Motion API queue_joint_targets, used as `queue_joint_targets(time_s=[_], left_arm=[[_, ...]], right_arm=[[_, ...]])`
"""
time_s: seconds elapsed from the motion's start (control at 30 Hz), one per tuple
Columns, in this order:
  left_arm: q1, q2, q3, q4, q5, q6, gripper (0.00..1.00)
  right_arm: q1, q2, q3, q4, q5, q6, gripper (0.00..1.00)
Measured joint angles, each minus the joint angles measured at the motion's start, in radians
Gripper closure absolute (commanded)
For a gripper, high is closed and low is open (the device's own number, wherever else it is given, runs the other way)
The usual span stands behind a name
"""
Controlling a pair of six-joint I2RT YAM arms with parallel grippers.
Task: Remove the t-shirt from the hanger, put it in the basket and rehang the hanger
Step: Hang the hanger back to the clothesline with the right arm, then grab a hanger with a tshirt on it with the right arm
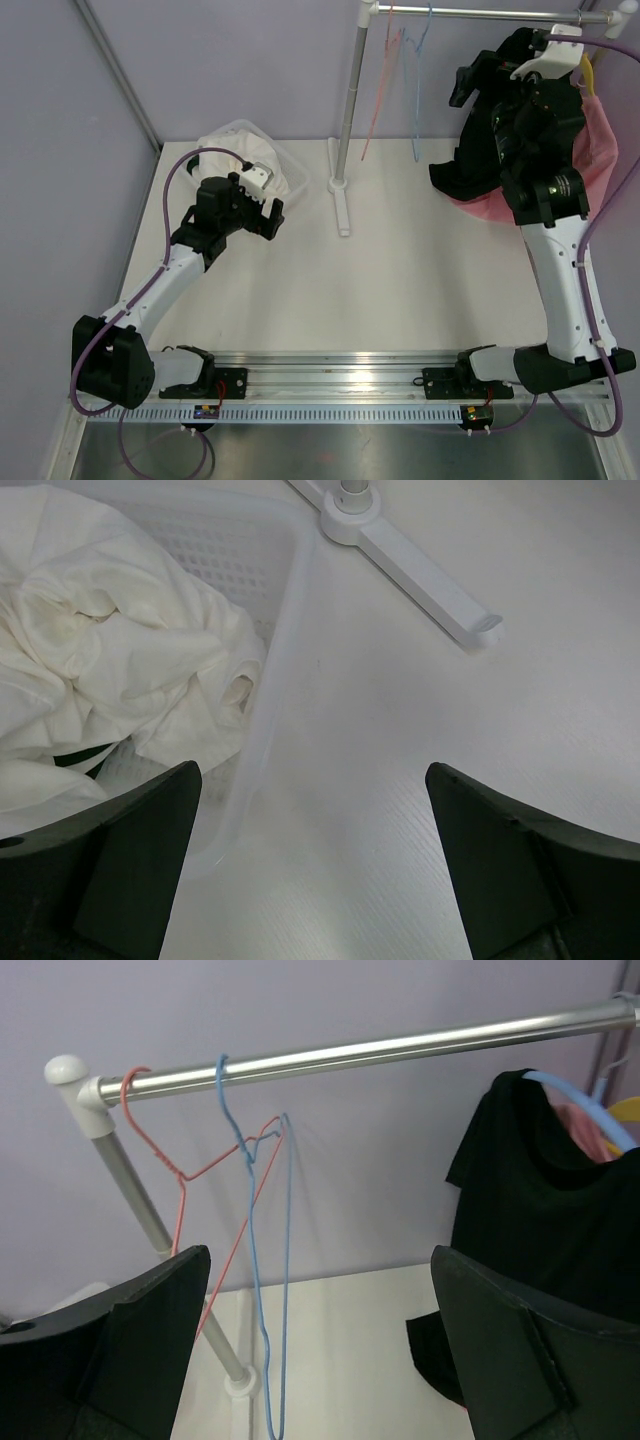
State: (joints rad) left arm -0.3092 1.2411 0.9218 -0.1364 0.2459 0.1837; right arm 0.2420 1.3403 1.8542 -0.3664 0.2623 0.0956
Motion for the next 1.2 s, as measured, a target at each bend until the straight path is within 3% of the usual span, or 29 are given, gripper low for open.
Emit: queue_joint_targets(time_s=[0.2,0.37,0.53,0.73,0.9,1.2], left_arm=[[-0.001,0.000,0.000,0.000,0.000,0.000,0.01],[-0.002,0.000,0.000,0.000,0.000,0.000,0.01],[-0.002,0.000,0.000,0.000,0.001,0.001,0.01],[-0.002,0.000,0.000,0.000,0.001,0.003,0.01],[-0.002,0.000,0.000,0.000,0.001,0.003,0.01],[-0.002,0.000,0.000,-0.001,0.001,0.004,0.01]], right_arm=[[0.000,-0.087,-0.029,-0.048,0.061,-0.060,0.01],[0.000,-0.064,0.105,-0.181,0.100,-0.089,0.00],[0.000,-0.132,0.001,-0.156,0.150,-0.180,0.01],[-0.018,-0.100,0.045,-0.185,0.272,-0.202,0.00],[-0.124,0.002,0.156,-0.243,0.251,-0.169,0.01],[-0.418,0.239,0.286,-0.324,0.071,-0.117,0.00]])
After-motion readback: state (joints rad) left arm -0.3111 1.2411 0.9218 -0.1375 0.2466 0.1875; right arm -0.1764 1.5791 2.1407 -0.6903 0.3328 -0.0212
